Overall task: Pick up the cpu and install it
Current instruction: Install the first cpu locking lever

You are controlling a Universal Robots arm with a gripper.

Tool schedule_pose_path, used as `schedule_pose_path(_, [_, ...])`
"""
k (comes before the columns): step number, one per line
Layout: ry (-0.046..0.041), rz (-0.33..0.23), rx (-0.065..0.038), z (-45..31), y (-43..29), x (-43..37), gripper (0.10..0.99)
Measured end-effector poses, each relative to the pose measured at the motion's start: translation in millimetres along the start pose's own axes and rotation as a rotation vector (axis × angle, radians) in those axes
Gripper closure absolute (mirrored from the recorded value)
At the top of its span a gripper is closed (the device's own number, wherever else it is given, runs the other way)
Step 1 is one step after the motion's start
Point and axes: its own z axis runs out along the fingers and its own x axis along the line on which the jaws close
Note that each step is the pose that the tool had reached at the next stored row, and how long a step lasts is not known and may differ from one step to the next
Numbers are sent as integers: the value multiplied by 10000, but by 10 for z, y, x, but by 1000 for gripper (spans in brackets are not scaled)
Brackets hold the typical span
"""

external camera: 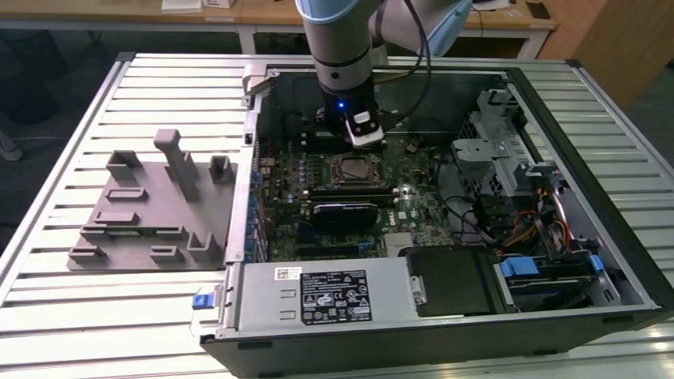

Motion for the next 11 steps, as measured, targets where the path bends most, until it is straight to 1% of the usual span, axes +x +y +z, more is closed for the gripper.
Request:
schedule_pose_path(1, [2, 11, -13, -1, -1, 0, 980])
schedule_pose_path(4, [37, 109, -198, 4, -2, 1, 980])
schedule_pose_path(5, [38, 144, -230, 4, -2, 2, 980])
schedule_pose_path(8, [19, 207, -240, 7, -6, 0, 980])
schedule_pose_path(11, [-24, 232, -246, 15, -14, 2, 980])
